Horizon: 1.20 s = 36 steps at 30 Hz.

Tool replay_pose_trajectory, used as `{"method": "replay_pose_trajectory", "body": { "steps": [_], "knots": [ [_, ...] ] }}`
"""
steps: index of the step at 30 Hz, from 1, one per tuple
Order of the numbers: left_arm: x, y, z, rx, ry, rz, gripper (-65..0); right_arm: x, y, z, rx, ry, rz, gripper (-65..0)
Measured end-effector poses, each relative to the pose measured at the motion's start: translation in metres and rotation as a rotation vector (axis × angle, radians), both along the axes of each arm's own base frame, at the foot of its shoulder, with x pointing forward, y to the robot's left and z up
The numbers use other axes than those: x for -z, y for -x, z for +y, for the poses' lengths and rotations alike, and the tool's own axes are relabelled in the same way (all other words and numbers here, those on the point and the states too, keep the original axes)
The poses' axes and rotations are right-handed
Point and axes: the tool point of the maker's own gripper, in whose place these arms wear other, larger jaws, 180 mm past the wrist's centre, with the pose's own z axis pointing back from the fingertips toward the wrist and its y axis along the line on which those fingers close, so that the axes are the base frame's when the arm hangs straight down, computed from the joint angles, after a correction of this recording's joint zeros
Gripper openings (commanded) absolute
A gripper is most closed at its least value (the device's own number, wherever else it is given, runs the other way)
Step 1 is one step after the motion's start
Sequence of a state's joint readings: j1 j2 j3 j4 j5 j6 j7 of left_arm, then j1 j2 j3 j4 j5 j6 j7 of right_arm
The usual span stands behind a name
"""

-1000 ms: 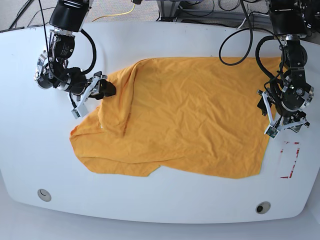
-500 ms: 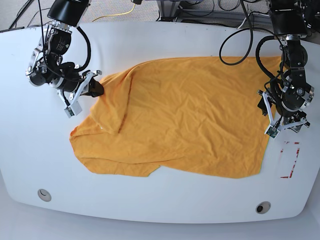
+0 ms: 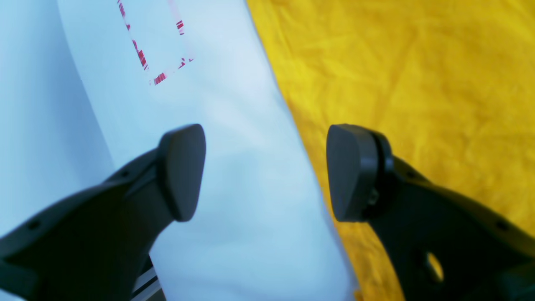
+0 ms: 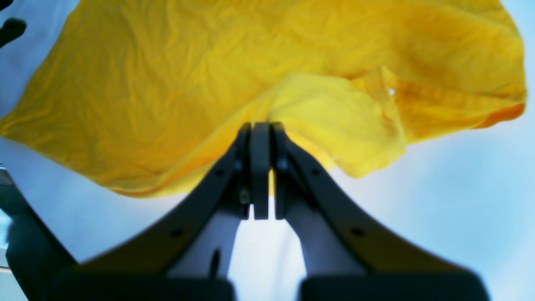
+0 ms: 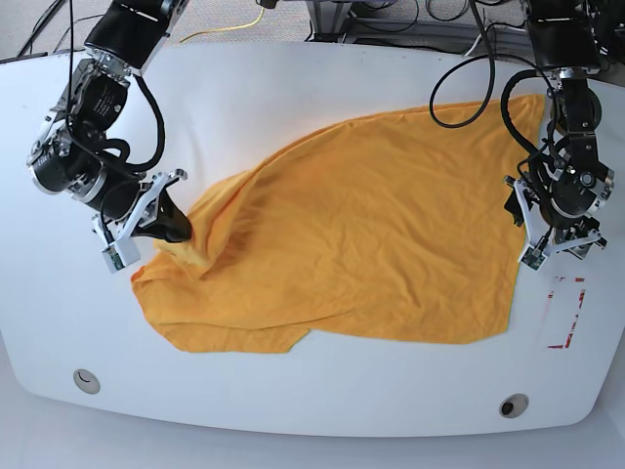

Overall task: Layout the t-shirt on the table in an organized manner, then fold the t-shirt properly
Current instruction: 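Drag the right gripper across the shirt toward the left gripper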

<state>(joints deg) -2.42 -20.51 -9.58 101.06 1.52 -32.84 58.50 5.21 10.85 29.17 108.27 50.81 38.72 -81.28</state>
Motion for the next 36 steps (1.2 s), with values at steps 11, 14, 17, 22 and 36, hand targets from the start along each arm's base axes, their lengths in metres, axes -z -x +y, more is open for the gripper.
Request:
{"method": "replay_pose_trajectory", "body": {
  "steps": [11,14,17,22,36],
  "knots": [
    [0.0,0.0,-0.001,0.002,0.001,0.0,-22.2,-0.016,-0.022,0.054,-0.122,-0.043,-0.001,-65.0],
    [0.0,0.0,0.0,0.001,0.0,0.001,-22.2,0.005,-0.025,0.07,-0.14,-0.029,0.072,-65.0],
    [0.0,-0.001,-0.002,0.004,0.004,-0.002,-22.2,0.028,-0.022,0.085,-0.171,0.001,0.148,-65.0],
    [0.0,0.0,-0.001,0.003,0.001,0.0,-22.2,0.046,-0.014,0.123,-0.257,-0.026,0.201,-65.0],
    [0.0,0.0,-0.001,0.004,0.002,-0.002,-22.2,0.052,-0.012,0.117,-0.238,-0.041,0.216,-19.3]
  ]
}}
